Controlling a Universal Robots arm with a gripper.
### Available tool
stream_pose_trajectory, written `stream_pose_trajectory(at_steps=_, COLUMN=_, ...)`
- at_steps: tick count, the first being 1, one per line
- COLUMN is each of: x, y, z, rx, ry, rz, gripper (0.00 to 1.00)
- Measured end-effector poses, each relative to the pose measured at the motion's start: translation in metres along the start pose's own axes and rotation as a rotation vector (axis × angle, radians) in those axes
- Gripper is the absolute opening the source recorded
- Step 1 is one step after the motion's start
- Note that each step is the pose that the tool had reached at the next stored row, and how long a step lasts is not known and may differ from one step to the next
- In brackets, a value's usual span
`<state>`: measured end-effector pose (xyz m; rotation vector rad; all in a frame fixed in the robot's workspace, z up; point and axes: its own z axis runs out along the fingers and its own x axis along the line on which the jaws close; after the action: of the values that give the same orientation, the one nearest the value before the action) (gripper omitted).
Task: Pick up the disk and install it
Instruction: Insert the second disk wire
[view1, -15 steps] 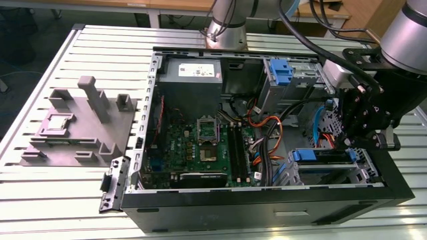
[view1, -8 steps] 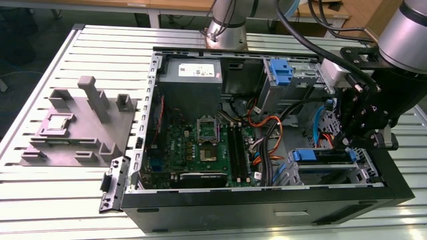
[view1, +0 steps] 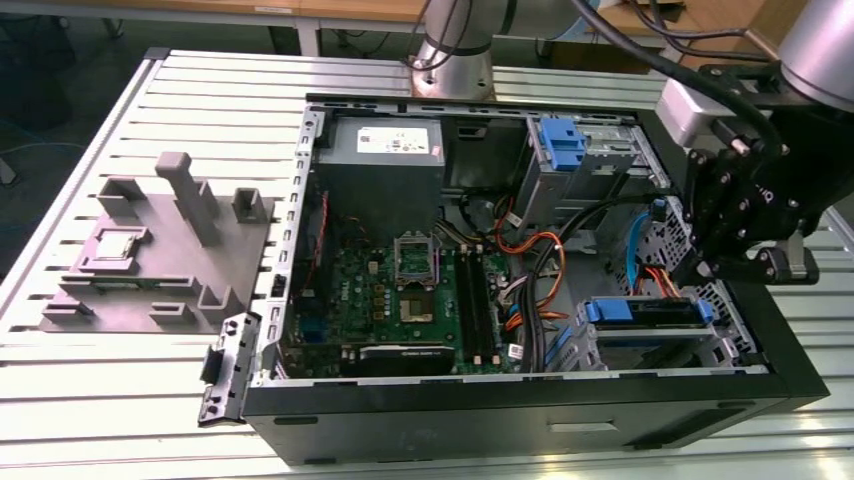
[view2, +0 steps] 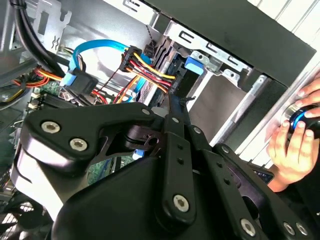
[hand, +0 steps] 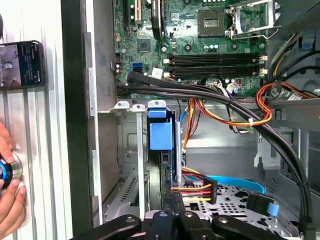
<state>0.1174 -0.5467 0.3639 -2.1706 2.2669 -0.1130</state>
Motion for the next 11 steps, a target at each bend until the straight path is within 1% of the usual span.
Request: stream_pose_trajectory(at_steps=11, x=0.0000, y=0.0002, z=-0.0002, rx=-0.0001, ry=-0.0001, rz=0.000, gripper=0.10)
